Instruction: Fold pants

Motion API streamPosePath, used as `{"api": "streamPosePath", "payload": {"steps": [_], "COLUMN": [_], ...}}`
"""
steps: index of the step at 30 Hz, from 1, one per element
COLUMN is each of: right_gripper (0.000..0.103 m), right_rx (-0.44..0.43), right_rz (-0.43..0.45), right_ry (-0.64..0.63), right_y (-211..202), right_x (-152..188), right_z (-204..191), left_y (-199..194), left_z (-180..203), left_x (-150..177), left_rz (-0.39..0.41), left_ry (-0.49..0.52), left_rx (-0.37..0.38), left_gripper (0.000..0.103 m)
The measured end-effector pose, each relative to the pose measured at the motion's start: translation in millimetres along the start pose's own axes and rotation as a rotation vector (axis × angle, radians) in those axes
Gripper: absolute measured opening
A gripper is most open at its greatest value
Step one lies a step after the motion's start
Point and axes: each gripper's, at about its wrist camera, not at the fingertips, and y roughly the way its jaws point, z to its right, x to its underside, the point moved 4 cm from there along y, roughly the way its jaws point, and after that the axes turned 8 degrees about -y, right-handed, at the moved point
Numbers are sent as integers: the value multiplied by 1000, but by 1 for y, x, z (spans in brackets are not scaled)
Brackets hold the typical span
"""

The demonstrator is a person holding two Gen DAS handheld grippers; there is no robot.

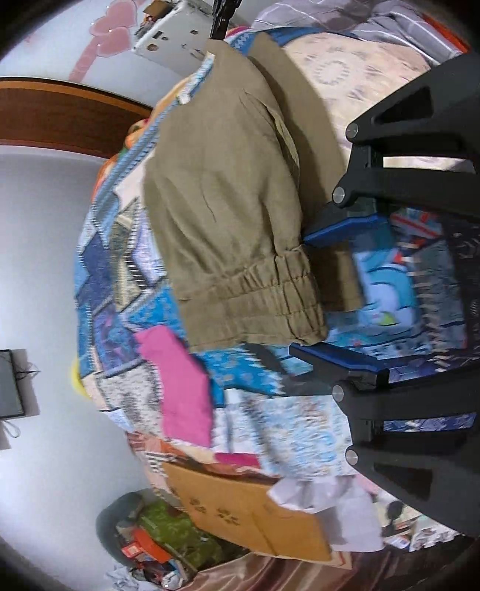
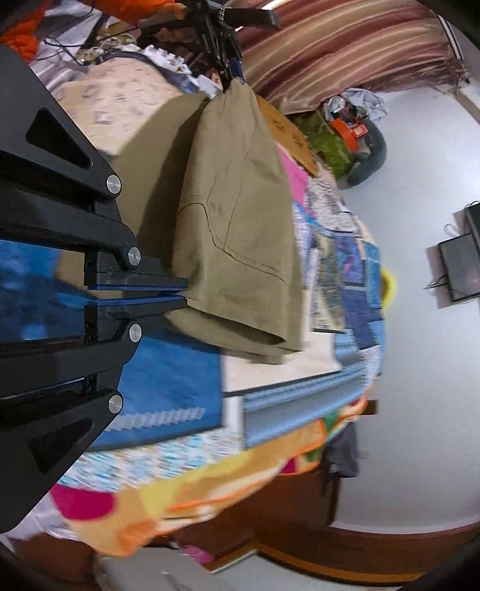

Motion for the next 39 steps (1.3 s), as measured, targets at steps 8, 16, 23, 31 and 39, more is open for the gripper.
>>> {"api": "streamPosePath", "payload": {"steps": [8,16,23,31,39], "right_gripper": [6,43,54,54,46], "right_rx": [74,92,-11,-76,-101], "right_rz": [-78,28,23,-68,-124], "right_ry": [-40,-45,-170,-341,-407], "right_y": [-2,-30,-10,39,64], "right_x": [32,15,-6,2,1], "right_z": [-12,-26,-73,-123,-133], "left_y": [-19,-47,-30,-13,6], "left_z": [-9,22,77,112,125], "left_x": [17,-11,-11,-5,0], "left_rz": [-4,60,4,-36,-109], "left_ry": [-22,58,151,224,264], "left_rx": [-39,-23,72,131,165], "left_gripper": [52,59,59,59,59]}}
